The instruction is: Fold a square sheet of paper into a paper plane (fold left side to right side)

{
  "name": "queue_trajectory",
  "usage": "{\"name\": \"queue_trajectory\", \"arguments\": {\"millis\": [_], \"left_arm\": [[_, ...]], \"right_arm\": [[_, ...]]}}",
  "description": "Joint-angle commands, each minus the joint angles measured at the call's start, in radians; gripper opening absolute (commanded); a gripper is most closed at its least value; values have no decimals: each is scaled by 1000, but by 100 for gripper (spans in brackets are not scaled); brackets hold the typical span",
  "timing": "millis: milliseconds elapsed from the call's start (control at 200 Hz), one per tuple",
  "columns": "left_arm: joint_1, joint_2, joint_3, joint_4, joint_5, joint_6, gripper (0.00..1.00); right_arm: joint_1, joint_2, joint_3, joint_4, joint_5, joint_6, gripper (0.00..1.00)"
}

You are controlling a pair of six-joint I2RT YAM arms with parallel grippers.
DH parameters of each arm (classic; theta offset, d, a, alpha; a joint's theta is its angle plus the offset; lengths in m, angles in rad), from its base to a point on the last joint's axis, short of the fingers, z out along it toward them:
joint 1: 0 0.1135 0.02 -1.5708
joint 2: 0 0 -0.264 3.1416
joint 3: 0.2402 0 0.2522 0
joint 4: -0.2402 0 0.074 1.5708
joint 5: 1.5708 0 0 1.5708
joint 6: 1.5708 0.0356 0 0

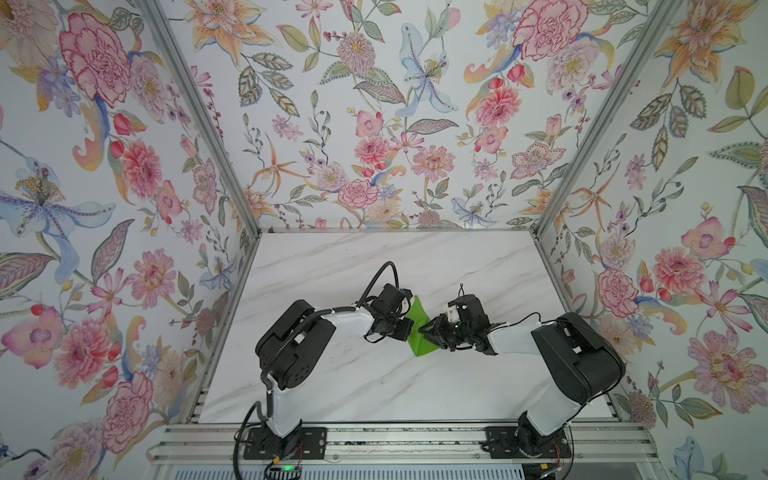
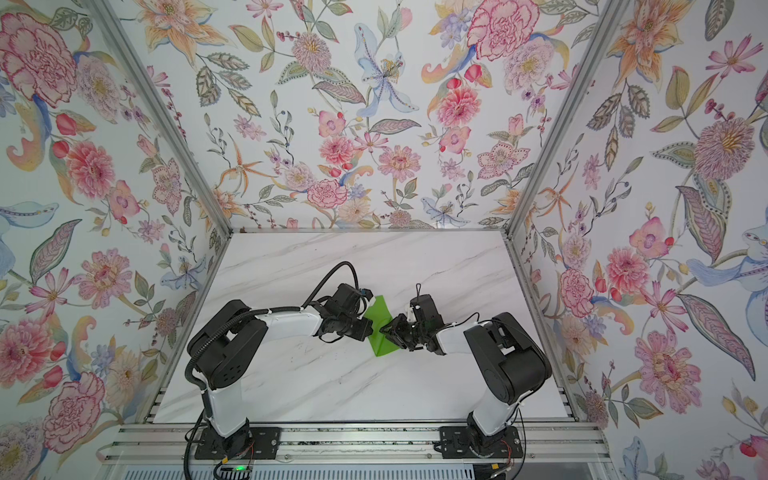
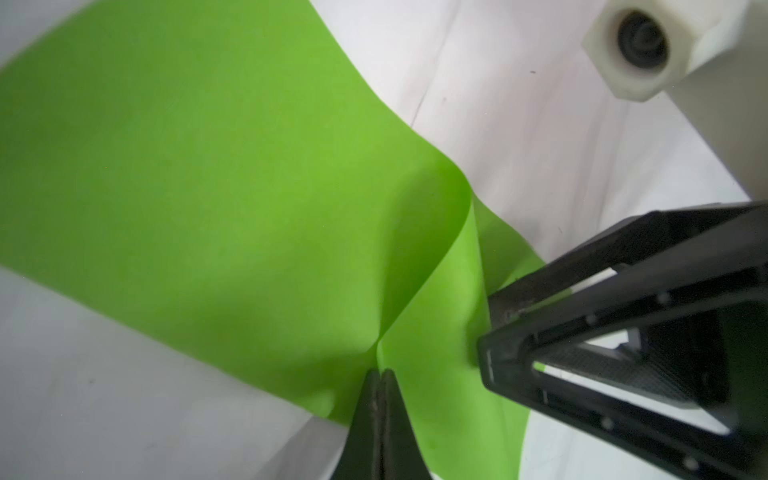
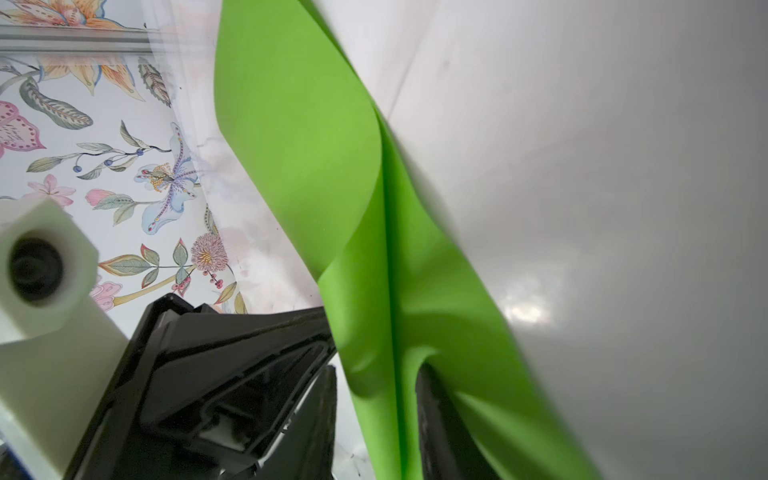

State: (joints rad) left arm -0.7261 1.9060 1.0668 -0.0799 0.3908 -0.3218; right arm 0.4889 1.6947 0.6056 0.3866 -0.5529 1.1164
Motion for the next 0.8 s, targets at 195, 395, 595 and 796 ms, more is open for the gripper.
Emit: {"name": "queue_trajectory", "arguments": {"millis": [195,395,595,796], "left_arm": [[9,12,-29,-15,14,-5,0],[9,-7,-24,-18,-7,-2,0],[10,-24,-9,-26,-20,0,0],[10,-3,-5,-30,-6,0,0]], "right_arm": [[4,56,-32,136,-39,49,29],[4,50,-35,48,-2,10,22],[4,51,-38,-12,15,-32,18],[4,64,-35,-33,16,-47,23]]}}
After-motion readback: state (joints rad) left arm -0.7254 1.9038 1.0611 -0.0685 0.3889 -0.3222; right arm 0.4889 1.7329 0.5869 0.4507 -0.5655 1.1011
